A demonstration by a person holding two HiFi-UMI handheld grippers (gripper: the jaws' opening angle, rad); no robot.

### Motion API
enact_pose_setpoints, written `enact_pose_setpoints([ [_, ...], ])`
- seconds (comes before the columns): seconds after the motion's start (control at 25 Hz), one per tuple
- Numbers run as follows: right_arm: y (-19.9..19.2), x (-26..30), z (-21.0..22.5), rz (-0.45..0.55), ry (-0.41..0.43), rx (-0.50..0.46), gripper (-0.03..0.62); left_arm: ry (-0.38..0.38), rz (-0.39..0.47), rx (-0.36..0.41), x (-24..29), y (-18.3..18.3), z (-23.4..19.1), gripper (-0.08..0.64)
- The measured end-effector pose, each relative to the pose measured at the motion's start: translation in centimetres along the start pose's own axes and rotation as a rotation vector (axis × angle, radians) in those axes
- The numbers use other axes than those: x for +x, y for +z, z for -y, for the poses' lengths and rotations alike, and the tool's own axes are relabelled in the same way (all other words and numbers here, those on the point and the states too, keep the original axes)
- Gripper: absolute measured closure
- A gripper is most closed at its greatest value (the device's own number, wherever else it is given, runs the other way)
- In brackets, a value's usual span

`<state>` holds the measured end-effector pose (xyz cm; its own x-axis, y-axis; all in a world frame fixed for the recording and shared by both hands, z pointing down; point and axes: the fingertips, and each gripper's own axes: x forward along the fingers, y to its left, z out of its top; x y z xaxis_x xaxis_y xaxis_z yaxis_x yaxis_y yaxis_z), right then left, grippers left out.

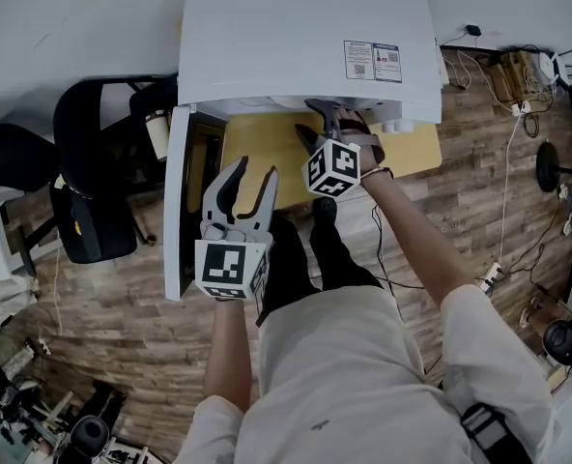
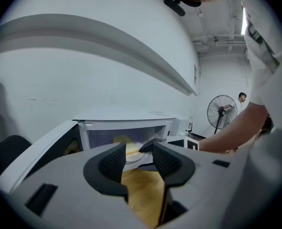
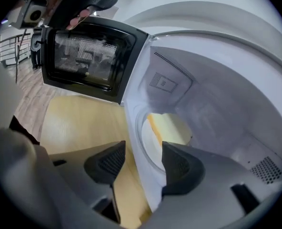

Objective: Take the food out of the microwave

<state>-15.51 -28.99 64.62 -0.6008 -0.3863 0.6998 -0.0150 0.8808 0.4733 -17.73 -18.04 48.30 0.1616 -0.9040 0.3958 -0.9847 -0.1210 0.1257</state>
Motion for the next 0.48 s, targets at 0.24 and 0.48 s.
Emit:
enact_pose_setpoints([
  [0.24, -0.5, 1.6, 0.1, -0.044, -0.007, -0.041, 0.370, 0.000, -0.005, -0.004, -0.4, -0.3, -0.7, 0.407],
  [0.48, -0.8, 2.6, 0.0, -0.077, -0.006, -0.070, 0.370, -0.006, -0.008, -0.006, -0.8, -0.7, -1.0, 0.408],
])
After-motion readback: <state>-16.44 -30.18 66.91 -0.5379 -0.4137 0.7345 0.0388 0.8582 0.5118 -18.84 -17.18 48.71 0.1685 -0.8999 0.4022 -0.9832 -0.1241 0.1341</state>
